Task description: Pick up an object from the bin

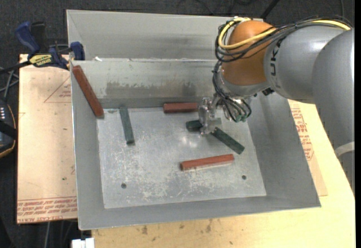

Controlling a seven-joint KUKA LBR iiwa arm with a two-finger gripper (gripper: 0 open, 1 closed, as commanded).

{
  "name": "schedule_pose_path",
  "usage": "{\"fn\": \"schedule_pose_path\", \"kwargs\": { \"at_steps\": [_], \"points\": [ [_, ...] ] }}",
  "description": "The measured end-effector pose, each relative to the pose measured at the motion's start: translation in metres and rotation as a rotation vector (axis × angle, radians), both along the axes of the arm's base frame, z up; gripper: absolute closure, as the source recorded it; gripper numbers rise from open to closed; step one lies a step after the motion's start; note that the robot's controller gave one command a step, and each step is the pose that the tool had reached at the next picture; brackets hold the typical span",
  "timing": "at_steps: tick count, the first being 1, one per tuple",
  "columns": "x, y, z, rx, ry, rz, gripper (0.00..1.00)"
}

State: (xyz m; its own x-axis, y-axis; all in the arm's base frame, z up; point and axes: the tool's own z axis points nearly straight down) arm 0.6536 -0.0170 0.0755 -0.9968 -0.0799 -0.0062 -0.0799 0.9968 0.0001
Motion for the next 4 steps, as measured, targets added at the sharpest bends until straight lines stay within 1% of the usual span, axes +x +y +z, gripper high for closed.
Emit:
{"fn": "schedule_pose_path", "kwargs": {
  "at_steps": [1, 2, 3, 4],
  "points": [
    [0.000, 0.000, 0.000, 0.000, 0.000, 0.000, 1.00],
    [-0.008, 0.000, 0.048, 0.001, 0.010, 0.041, 1.00],
    [-0.006, 0.002, -0.004, 0.001, 0.002, 0.031, 0.00],
    [-0.004, 0.002, 0.000, 0.001, -0.002, 0.030, 1.00]
  ]
}}
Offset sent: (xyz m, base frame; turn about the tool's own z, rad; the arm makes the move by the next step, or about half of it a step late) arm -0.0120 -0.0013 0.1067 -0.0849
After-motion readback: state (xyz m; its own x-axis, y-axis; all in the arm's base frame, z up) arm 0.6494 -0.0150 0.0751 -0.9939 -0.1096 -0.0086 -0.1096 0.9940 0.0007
